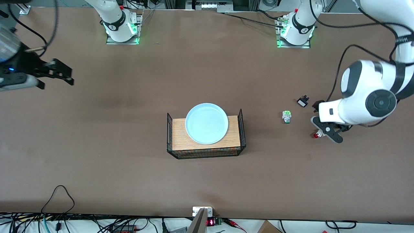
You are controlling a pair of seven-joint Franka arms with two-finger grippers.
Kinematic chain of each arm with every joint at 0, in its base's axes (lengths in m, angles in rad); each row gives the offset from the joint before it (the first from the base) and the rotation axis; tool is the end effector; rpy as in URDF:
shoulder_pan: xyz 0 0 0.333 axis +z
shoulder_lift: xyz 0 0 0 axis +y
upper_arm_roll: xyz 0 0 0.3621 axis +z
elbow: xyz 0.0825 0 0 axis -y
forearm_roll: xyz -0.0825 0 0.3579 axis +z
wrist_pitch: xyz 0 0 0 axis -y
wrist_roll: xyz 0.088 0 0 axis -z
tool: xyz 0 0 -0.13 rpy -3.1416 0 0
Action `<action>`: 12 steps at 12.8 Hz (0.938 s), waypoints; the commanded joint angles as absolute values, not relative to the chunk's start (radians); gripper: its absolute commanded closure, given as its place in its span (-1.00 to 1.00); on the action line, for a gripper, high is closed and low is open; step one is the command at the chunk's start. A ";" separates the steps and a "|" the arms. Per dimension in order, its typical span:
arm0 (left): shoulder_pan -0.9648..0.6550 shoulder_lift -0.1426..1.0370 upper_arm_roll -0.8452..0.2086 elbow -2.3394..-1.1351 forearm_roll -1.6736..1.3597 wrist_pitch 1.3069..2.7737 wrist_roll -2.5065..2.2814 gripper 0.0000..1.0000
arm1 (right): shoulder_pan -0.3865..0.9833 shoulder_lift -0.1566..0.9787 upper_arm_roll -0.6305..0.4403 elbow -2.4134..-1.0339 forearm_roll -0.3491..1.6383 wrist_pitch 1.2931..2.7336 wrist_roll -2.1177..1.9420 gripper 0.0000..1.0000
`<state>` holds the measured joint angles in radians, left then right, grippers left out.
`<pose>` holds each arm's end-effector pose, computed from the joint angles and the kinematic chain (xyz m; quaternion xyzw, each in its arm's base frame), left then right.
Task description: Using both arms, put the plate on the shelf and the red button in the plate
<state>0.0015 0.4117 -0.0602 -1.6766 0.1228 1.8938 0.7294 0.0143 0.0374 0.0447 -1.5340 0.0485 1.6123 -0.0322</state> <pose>0.6337 -0.0212 0.3827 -0.9088 0.4035 0.1054 0.0097 0.5459 0.0378 0.6479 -0.9985 -0.0450 -0.0201 0.0253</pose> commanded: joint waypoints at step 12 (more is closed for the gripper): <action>0.133 0.567 -0.064 -1.905 0.140 2.414 1.090 -1.00 | -0.011 -0.123 0.063 -1.776 0.014 1.707 0.097 -1.00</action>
